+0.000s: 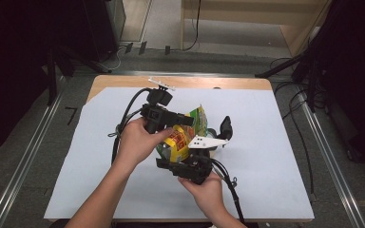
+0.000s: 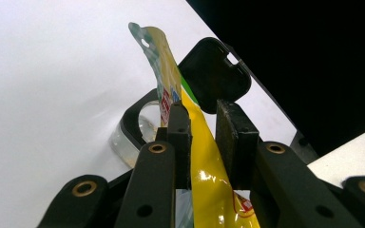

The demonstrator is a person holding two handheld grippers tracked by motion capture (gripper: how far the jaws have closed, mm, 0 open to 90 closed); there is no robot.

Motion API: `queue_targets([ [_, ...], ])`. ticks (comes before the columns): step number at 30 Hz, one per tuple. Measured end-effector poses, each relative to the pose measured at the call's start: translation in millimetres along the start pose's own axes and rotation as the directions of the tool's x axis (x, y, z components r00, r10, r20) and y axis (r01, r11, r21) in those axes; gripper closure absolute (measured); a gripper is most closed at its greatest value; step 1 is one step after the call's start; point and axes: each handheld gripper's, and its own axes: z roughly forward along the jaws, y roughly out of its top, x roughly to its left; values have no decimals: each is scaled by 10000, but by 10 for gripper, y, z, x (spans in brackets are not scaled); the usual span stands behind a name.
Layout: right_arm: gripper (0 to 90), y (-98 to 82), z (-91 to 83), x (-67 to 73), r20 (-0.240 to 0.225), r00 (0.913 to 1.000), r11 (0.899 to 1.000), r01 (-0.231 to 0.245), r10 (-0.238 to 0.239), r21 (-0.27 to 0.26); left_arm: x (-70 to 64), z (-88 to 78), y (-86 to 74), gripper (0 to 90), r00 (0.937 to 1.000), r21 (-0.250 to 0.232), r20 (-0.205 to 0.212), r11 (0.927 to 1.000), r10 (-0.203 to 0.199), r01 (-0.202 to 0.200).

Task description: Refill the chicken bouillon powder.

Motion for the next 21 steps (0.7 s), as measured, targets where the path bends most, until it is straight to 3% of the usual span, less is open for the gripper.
queue_targets([
  [9, 682, 20, -13, -14, -213, 9997, 9999, -102, 99, -116, 16, 4, 21, 763, 9986, -116, 403, 9993, -350, 355],
  [21, 681, 11, -6, -24, -112, 9999, 10000, 14, -14, -44, 16, 28, 14, 777, 9987, -53, 321, 9992, -396, 398],
])
